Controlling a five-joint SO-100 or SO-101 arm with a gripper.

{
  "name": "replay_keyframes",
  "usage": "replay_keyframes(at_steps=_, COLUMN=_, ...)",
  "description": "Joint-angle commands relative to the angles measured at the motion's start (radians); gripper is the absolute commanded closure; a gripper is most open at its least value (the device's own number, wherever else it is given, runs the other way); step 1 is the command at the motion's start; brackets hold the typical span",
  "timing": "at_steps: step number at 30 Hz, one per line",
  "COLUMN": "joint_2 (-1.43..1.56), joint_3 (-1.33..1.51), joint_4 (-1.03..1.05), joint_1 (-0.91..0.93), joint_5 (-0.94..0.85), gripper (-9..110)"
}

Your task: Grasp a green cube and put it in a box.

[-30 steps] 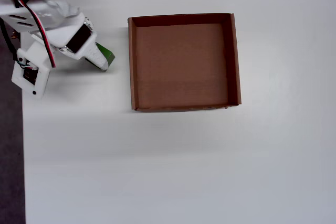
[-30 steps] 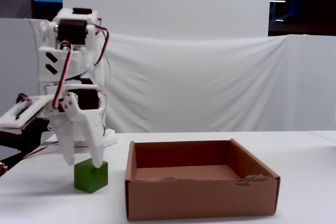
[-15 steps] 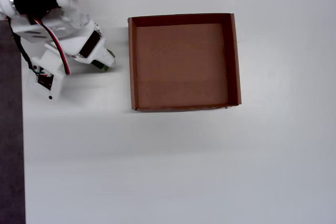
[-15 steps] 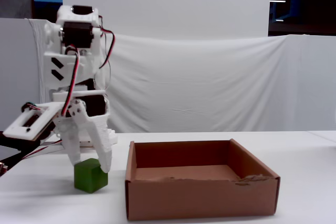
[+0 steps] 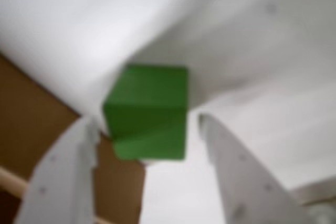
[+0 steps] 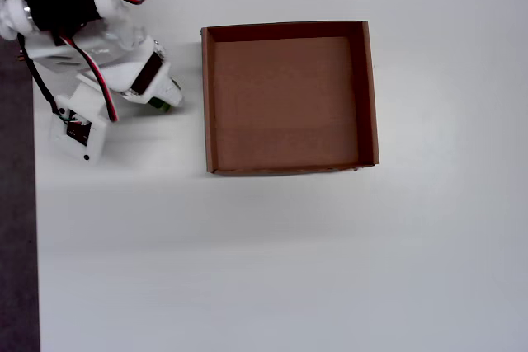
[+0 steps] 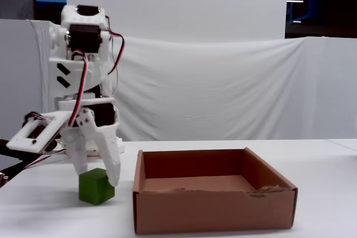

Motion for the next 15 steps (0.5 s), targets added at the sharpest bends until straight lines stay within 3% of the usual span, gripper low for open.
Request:
replay_keyframes(at_steps=1, joint_2=0.011, joint_3=-0.046, joint_4=0.006, joint_1=-0.006, joint_5=0.003, gripper=78)
replay_keyframes(at_steps=15, joint_2=-0.014, joint_3=-0.049, joint_4=-0.002, joint_1=-0.005, joint_5=0.003, gripper=78)
